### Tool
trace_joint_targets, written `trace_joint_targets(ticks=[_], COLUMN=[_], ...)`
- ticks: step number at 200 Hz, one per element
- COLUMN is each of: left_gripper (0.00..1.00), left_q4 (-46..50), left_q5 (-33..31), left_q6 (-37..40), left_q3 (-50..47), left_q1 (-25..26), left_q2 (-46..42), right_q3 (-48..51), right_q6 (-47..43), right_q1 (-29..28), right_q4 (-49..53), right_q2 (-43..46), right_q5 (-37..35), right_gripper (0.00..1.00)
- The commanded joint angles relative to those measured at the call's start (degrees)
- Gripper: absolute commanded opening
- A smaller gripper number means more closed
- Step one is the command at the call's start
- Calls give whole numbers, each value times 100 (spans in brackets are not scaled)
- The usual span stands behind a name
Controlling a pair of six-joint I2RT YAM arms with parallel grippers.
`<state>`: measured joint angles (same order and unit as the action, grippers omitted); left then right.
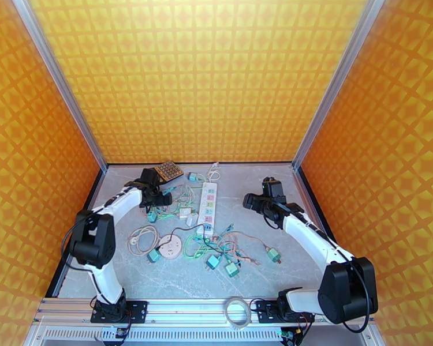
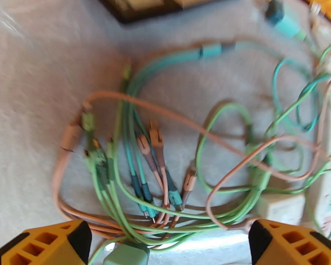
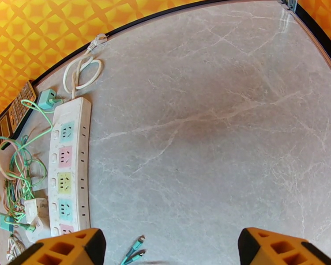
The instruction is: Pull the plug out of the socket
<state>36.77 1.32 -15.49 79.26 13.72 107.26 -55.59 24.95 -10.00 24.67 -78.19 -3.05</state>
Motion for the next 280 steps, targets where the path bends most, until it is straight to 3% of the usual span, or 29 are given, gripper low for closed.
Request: trace_joint_targets(ticks=[1,66,154,178,222,227,231,280], left_gripper=[99,99,99,99,99,99,99,99], left_q4=[85,165,379,-32,-1078,-1192,-1318,-3687], left_q5=[228,1206,1425,909,-717,-820,-881,-1852], left_q6=[300,525,505,165,-344,-377,-397,512], left_q3=[-153,-524,-29,-301,-1433,-1640,-1787,-4129], left_q1=[189,206,156,41,-534,-636,-719,-1095], left_q2=[-281,-1364,-1084,-1520,-3039,-3241,-3383,-4564], right_q3=[100,-4,21,137,587,673,748,2124], right_q6=[-8,26,24,-61,-440,-543,-600,-1406], right_q1=[7,7,10,8,9,7,7,7], right_q4=[17,-55,-33,-39,-536,-665,-772,-3128], right_q2=[103,-85,10,144,386,420,454,902], right_q5=[-21,67,94,-157,-1090,-1224,-1349,-2792], right_gripper=[84,84,84,84,89,97,98,98])
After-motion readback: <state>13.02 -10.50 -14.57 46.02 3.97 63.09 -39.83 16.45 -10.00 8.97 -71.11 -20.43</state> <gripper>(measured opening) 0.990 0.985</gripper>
